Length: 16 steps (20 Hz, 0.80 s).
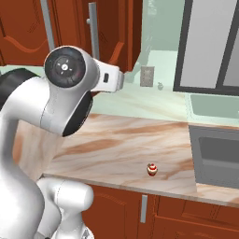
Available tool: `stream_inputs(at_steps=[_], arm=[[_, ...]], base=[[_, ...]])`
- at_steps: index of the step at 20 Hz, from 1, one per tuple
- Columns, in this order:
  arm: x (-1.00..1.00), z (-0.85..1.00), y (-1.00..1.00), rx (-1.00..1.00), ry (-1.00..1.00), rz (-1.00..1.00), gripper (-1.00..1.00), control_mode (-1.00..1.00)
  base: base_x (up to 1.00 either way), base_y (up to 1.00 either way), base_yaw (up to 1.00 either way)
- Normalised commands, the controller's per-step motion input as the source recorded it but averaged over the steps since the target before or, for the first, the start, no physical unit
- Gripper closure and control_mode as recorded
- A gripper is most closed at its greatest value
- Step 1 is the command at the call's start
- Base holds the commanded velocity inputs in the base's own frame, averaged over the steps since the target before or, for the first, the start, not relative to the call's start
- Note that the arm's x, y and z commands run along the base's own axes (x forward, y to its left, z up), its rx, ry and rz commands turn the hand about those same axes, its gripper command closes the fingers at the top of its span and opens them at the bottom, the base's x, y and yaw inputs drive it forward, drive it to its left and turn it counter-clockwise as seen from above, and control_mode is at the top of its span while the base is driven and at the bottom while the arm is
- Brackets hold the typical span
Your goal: Open the cabinet. Pick the bar soap and place it next to the sink. Then close the cabinet.
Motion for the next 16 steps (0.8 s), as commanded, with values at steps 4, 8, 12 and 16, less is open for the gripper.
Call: stream_inputs(at_steps=[4, 8, 12, 16], arm=[[-0.72, 0.02, 0.39, 0.0, -0.05, 0.18, -1.0, -1.0], [-0.78, 0.07, 0.49, 0.0, -0.02, 0.18, -1.0, -1.0], [-0.7, 0.06, 0.5, -0.01, -0.01, 0.15, -1.0, -1.0], [-0.45, 0.0, 0.54, -0.03, 0.0, 0.1, -1.0, -1.0]], base=[[0.0, 0.0, 0.0], [0.0, 0.0, 0.0], [0.0, 0.0, 0.0], [0.0, 0.0, 0.0]])
